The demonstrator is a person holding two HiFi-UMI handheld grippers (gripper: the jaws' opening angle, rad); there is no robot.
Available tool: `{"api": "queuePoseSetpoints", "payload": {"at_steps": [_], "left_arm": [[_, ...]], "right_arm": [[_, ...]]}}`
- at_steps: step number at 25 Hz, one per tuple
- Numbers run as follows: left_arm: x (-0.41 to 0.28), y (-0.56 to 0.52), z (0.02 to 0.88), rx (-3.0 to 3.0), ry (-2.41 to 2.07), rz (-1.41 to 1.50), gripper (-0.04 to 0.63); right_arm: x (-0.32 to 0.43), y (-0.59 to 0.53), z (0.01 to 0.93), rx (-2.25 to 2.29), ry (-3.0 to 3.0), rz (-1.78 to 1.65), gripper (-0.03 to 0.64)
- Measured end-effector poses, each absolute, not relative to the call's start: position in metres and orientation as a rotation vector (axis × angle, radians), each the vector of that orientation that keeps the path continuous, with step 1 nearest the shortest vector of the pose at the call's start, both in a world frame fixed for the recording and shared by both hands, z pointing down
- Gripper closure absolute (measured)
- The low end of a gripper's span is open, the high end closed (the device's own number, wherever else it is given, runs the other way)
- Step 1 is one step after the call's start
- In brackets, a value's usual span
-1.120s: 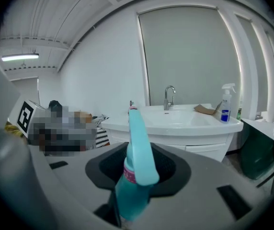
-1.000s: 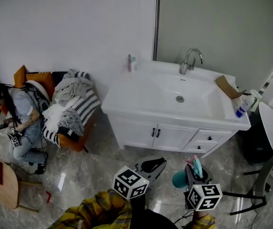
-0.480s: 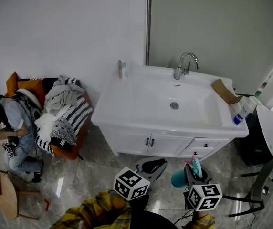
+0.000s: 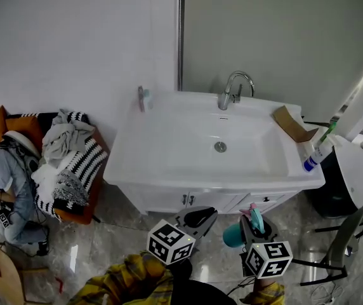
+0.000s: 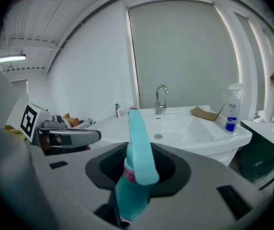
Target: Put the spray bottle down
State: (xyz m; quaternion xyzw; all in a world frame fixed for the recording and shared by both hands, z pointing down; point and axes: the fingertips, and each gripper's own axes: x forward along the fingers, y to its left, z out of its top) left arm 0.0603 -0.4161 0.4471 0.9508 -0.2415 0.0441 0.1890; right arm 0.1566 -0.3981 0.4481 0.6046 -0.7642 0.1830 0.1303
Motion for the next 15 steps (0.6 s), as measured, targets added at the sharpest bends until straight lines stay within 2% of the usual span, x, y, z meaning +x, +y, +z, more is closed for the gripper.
{"api": "queuePoseSetpoints", "payload": {"at_steps": [15], "left_arm": [[0.084, -0.525, 0.442, 2.7, -0.623, 0.108, 0.558]], "right_arm": [[0.189, -0.508, 0.433, 1.812, -2.195, 0.514, 0.495]]}}
